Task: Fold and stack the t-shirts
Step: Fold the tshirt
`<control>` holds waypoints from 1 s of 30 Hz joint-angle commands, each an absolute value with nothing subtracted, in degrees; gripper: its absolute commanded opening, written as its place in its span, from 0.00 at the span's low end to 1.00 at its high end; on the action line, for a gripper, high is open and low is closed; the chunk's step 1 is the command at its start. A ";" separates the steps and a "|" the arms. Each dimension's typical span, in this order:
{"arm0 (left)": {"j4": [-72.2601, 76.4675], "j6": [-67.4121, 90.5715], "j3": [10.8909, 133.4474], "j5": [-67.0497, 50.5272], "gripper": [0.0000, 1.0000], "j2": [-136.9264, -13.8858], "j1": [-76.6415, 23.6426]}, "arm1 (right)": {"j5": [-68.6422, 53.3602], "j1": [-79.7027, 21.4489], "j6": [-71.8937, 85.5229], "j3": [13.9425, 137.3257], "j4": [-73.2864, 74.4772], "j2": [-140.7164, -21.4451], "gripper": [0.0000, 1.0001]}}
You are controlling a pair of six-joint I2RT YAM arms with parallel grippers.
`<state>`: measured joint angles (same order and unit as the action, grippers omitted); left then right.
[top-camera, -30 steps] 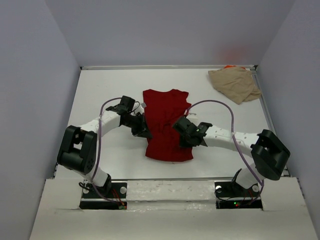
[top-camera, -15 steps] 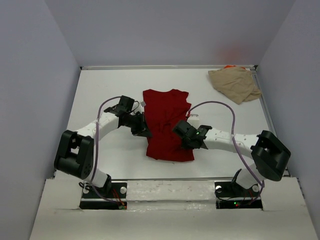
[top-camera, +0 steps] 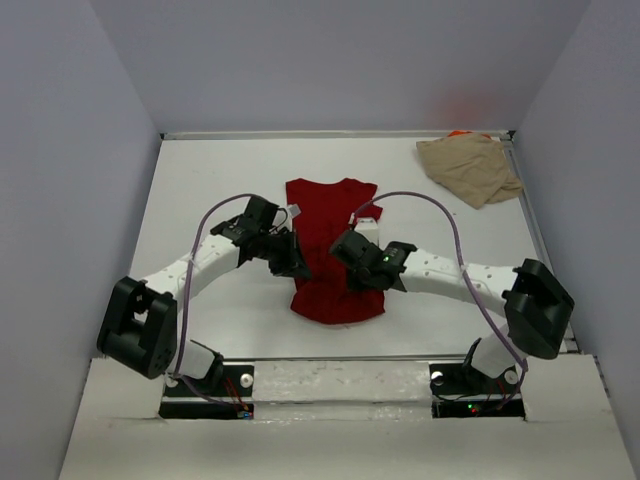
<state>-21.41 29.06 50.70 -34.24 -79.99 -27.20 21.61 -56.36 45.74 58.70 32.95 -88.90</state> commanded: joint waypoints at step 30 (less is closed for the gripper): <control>-22.33 25.05 61.97 -32.86 0.00 -91.31 -21.45 | 22.24 -40.70 33.85 74.35 40.62 -96.94 0.00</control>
<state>-22.96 26.50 60.07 -31.00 -90.63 -21.74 23.99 -42.65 37.71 71.88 44.12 -95.07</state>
